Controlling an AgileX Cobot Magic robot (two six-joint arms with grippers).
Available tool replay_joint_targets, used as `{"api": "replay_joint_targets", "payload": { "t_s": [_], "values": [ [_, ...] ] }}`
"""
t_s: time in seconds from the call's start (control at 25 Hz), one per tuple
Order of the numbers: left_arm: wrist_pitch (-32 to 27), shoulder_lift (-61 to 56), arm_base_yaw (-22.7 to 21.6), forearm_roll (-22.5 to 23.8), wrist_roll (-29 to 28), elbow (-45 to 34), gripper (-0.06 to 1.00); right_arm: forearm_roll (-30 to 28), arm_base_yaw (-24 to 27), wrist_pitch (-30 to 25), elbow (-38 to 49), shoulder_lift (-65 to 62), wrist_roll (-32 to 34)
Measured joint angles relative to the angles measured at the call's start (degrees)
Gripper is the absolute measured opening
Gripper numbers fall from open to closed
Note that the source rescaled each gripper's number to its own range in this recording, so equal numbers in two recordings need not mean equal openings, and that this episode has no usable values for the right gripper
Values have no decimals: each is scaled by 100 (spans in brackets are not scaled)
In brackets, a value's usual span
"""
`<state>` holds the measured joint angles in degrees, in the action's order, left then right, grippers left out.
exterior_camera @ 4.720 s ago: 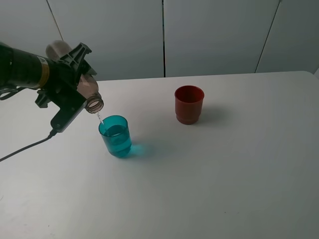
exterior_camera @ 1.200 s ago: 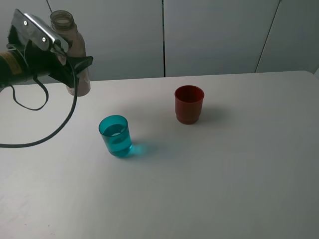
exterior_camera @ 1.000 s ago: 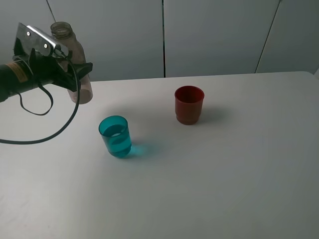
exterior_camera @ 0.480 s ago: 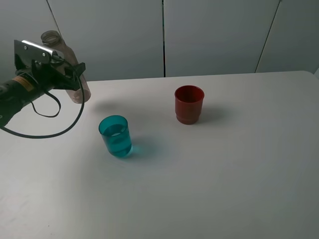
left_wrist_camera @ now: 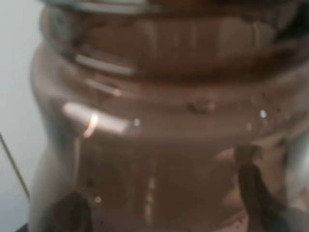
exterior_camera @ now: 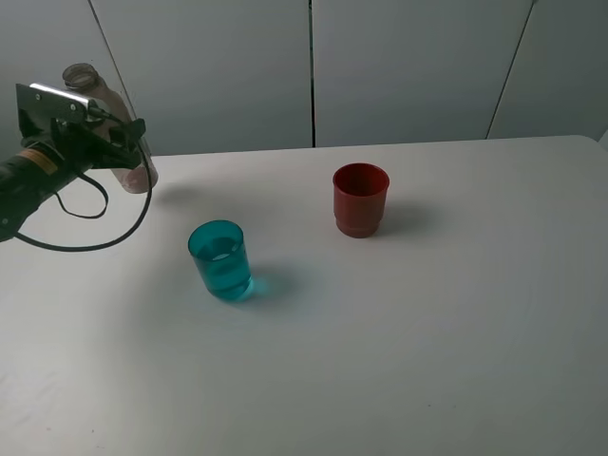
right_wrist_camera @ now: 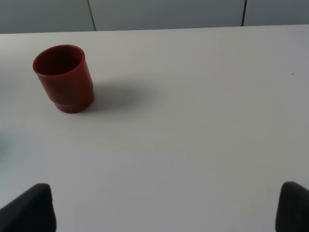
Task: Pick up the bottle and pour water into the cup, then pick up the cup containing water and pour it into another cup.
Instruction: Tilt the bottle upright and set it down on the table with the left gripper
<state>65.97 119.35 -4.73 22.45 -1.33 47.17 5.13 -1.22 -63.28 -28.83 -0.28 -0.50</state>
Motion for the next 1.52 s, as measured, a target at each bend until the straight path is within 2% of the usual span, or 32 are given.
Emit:
{"api": "replay_joint_targets", "payload": {
  "t_s": [0.24,0.6,1.08,1.12,1.16,1.2,1.24,1.32,1.52],
  "values": [
    [158,328,-359,311,-417,0,1,0,0,0,0,0,-10],
    [473,652,-483,382,-953,51,1,0,0,0,0,0,-10],
    [572,704,-483,360,-1001,50,1,0,0,0,0,0,0],
    [572,704,-483,360,-1001,50,11,0,0,0,0,0,0],
    [525,713,-483,360,-1001,50,30,0,0,0,0,0,0],
    [474,740,-483,371,-1001,50,59,0,0,0,0,0,0],
    [444,768,-483,371,-1001,50,82,0,0,0,0,0,0],
    [380,781,-483,371,-1001,50,96,0,0,0,0,0,0],
    [356,781,-483,371,-1001,94,98,0,0,0,0,0,0]
  ]
}}
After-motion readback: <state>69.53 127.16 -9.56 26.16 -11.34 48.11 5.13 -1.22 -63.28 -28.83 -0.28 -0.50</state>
